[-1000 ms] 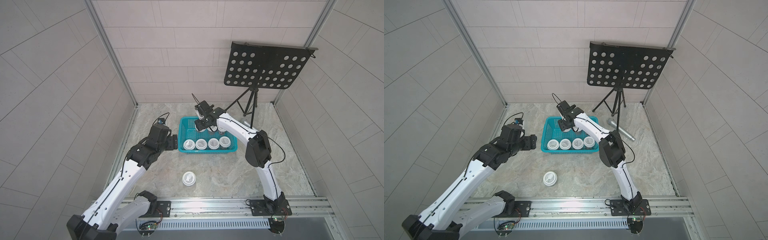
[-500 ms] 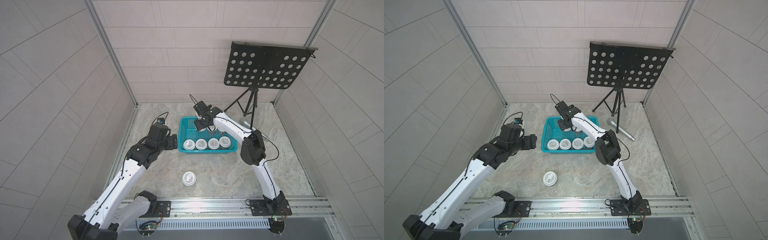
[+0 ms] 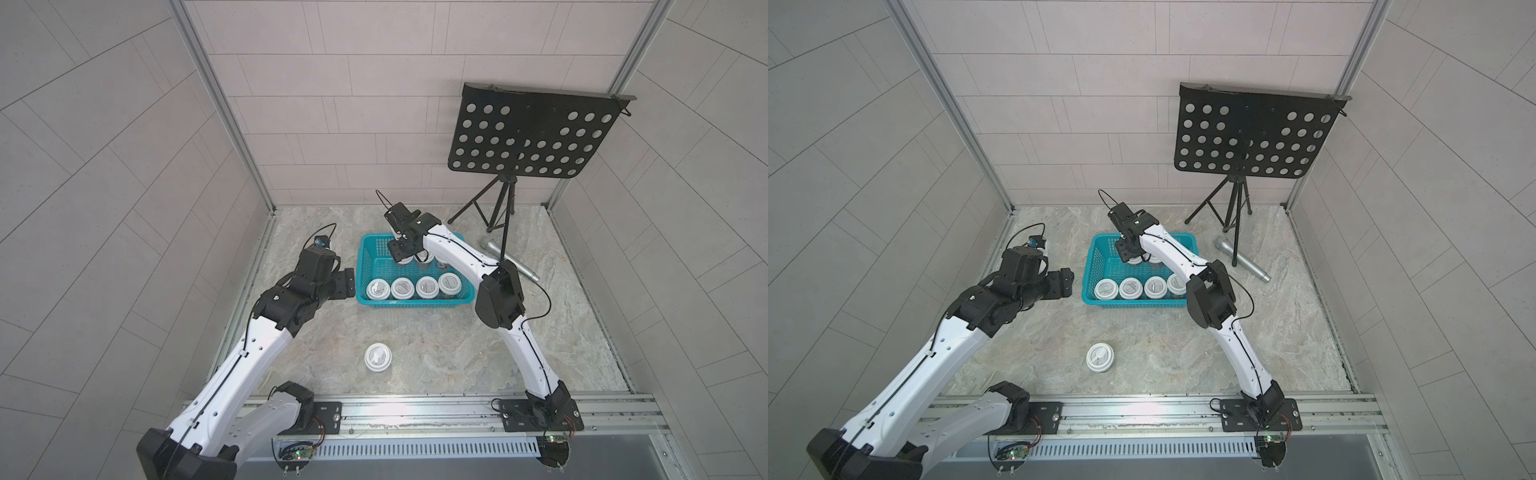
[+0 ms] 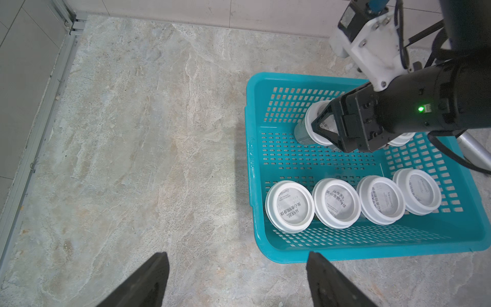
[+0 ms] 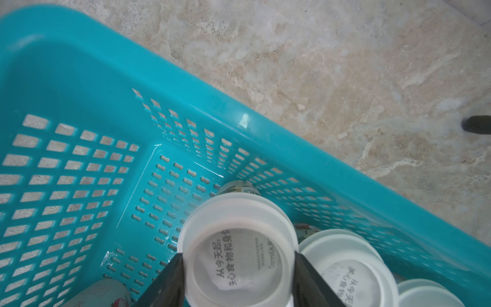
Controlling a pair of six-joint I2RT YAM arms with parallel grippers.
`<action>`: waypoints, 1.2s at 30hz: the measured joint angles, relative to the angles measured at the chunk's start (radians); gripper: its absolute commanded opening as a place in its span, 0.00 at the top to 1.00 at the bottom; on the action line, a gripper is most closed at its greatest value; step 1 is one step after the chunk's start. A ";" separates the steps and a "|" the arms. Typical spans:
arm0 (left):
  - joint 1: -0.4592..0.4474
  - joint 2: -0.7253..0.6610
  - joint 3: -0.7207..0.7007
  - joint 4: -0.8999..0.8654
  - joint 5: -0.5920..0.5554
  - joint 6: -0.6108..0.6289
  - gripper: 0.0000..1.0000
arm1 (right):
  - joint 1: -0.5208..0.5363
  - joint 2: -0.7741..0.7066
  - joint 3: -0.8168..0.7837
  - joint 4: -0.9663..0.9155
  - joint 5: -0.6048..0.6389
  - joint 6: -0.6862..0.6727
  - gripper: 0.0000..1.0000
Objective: Put the yogurt in the basket
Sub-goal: Place the yogurt in the basket.
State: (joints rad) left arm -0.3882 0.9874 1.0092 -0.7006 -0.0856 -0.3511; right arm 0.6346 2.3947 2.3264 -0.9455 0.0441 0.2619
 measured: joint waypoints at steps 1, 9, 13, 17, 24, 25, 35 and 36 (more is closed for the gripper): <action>0.000 0.000 0.000 0.000 0.000 0.000 0.12 | 0.000 0.001 0.003 -0.003 0.003 0.000 0.35; 0.002 0.000 0.000 0.000 0.007 0.000 0.12 | 0.000 0.022 0.039 -0.011 0.006 0.000 0.29; 0.002 0.000 0.000 0.000 0.010 0.000 0.12 | 0.000 0.041 0.048 -0.018 0.009 0.000 0.26; 0.002 0.000 0.000 0.000 0.011 0.000 0.12 | 0.000 0.047 0.048 -0.024 0.010 0.000 0.26; 0.003 0.000 0.000 0.000 0.014 0.000 0.12 | 0.000 0.047 0.050 -0.028 0.011 0.000 0.20; 0.003 0.000 0.000 0.000 0.014 0.000 0.12 | 0.000 0.047 0.050 -0.029 0.011 0.000 0.19; 0.005 0.000 0.000 0.000 0.014 0.000 0.12 | -0.001 0.046 0.071 -0.031 -0.018 0.000 0.17; 0.005 0.000 0.000 0.000 0.014 0.000 0.12 | -0.001 0.046 0.071 -0.031 -0.023 0.000 0.18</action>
State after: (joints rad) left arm -0.3828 0.9874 1.0092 -0.7002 -0.0711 -0.3511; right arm 0.6338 2.4405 2.3978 -0.9768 0.0212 0.2619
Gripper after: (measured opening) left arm 0.883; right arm 0.825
